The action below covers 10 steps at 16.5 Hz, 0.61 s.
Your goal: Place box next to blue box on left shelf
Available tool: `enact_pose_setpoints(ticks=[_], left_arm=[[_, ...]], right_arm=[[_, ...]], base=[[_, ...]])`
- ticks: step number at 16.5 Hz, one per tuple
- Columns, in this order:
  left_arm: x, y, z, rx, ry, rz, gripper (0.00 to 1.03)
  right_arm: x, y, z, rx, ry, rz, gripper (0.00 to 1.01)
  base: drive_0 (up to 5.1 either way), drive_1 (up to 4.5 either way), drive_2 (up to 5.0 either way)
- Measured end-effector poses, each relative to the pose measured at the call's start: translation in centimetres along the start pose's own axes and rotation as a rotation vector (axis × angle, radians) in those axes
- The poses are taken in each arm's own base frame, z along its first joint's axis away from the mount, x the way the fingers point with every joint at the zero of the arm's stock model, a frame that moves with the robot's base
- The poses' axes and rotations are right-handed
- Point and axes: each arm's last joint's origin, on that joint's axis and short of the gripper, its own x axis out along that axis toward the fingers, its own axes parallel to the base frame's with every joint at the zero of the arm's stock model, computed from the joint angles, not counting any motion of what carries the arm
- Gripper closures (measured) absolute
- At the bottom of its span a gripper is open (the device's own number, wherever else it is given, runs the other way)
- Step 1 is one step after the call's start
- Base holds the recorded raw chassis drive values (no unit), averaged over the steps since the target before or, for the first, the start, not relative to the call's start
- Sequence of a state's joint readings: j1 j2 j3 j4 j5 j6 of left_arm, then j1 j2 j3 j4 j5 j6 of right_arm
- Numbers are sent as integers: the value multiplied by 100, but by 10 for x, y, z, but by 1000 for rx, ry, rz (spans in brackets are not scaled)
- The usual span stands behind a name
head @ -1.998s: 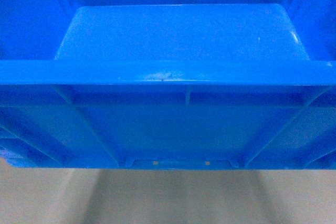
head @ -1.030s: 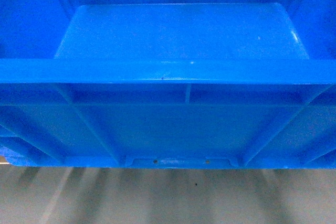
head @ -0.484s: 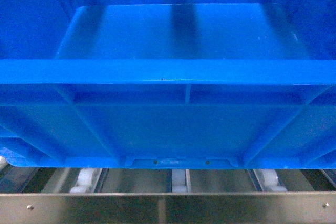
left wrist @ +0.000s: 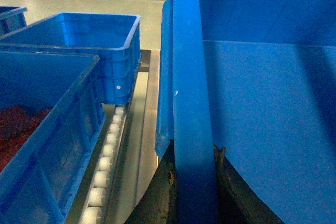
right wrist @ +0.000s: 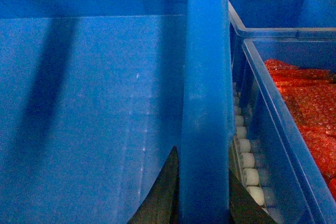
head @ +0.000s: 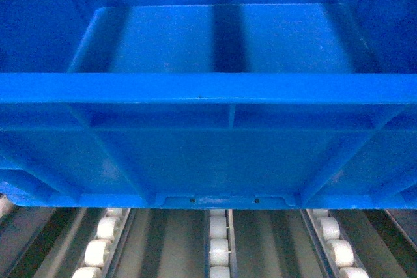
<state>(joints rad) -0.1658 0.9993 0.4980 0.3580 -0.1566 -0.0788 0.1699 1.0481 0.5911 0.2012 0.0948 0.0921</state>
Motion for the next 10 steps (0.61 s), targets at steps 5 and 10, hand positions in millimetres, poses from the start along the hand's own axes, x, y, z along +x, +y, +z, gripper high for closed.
enact_pose_setpoints(ticks=[5,10], left_arm=[[0,0,0,-1,-1,0,94],[0,0,0,-1,-1,0,94]], right_arm=[[0,0,0,0,0,0,93],[0,0,0,0,0,0,93]], base=[[7,173,-159],[0,0,0]])
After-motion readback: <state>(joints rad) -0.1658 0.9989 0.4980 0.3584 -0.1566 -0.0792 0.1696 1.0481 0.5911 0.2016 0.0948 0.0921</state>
